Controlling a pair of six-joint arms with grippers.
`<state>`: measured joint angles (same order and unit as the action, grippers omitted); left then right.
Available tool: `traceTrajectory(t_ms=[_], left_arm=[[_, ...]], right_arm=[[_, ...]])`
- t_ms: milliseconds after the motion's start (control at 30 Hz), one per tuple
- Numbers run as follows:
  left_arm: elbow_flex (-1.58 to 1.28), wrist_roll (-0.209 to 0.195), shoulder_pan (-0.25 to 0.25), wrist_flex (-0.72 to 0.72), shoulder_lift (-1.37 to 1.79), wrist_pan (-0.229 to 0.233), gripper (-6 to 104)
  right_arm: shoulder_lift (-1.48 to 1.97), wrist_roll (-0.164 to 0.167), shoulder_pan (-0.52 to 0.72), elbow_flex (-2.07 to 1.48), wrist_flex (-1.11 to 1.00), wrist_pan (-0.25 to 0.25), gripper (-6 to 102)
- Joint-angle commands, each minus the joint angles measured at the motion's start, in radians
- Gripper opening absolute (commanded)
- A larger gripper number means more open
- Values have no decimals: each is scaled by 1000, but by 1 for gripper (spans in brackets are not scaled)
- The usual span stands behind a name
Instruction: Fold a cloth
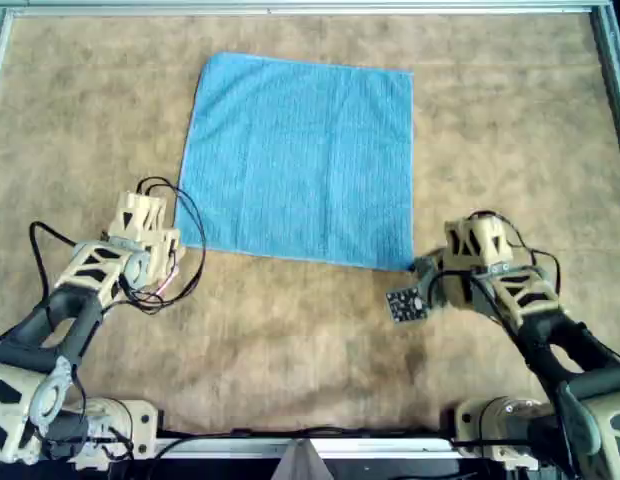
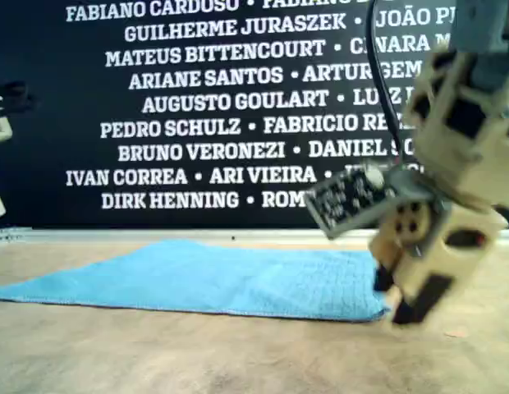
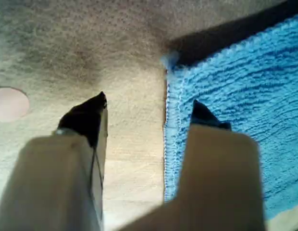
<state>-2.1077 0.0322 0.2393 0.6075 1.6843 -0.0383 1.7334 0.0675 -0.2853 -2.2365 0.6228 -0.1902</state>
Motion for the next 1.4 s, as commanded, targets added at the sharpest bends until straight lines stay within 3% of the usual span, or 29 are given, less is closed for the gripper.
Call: traceTrajectory(t_ms=[0, 1367], left_arm=[[61, 5, 21, -26, 12, 5, 63], [253, 6, 21, -28, -160, 5, 63]], right_arm=[[9, 0, -3, 69, -44, -11, 63], [-272, 0, -11, 347, -48, -11, 62]])
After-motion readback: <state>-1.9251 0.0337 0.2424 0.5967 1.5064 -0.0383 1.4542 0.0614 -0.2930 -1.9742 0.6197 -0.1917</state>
